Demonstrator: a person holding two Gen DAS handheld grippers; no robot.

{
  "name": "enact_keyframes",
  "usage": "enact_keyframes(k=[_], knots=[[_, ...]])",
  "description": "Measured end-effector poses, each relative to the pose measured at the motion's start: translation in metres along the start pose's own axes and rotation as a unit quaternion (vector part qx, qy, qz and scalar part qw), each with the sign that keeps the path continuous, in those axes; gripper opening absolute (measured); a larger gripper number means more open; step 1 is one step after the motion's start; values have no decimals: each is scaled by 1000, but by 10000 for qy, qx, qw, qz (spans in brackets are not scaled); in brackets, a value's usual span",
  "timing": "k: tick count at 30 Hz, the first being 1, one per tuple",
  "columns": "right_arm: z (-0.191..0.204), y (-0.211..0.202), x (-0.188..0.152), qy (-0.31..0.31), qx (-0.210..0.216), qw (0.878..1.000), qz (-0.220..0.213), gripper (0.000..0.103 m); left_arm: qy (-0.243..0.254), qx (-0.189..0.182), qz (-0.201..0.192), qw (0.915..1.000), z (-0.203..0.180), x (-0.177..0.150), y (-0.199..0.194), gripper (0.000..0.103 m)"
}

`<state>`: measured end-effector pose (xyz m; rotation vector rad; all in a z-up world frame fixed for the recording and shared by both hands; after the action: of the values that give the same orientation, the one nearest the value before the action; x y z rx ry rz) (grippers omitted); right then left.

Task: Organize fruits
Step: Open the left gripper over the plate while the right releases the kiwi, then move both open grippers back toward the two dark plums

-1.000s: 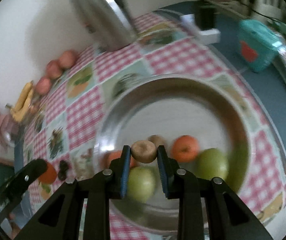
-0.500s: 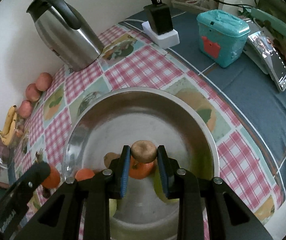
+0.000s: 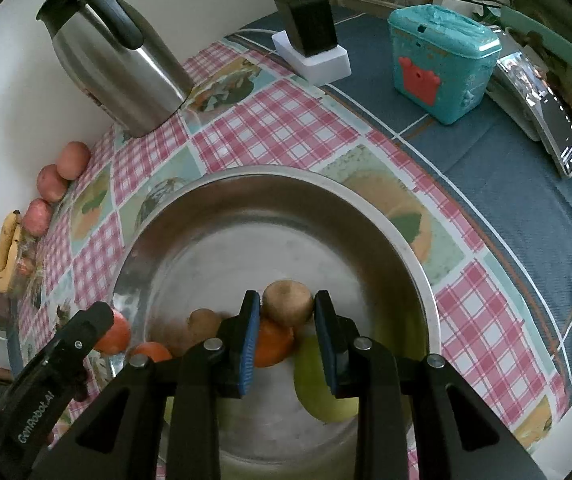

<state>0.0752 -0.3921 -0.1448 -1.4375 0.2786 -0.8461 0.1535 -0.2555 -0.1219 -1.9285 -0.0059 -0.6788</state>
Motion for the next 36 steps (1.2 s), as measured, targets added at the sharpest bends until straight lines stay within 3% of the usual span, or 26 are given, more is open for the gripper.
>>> enact_keyframes(k=[8,13,19,21,27,29,36], knots=[[3,-4,2,-70,-27,10000,-54,37,-17,-23,-10,10000,0,3,-10,44],[9,-10,0,-195,-26,9998,-88,43,-3,171,-14,9999,4,4,-19,66],[22,-12,-8,-441,-50,9990,-63,49,-176,645,49,9978,26,1,-31,81],[27,-12,-11,-513,-61,9986,-61,68,-300,785,45,9964,35,-2,-34,88],[42,-11,-17,-841,-182,9962,-93,76,-463,1144,33,9923,56,-9,-40,103],[46,-11,-18,-929,-207,9954,-115,83,-479,1256,32,9909,60,-12,-41,103],[50,-10,-19,-1117,-329,9930,-194,84,-629,1578,94,9854,80,-18,-44,103]])
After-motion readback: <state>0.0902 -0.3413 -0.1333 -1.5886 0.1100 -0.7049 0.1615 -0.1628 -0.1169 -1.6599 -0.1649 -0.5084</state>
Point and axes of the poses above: each gripper's, at about its wrist camera, not at the fingertips, and y roughly the way its jaws point, z to its left, x to its top, the point moved 6 cm from there along y, roughly the way its jaws point, and after that the axes turned 6 degrees about -x, right-handed, at the moved point
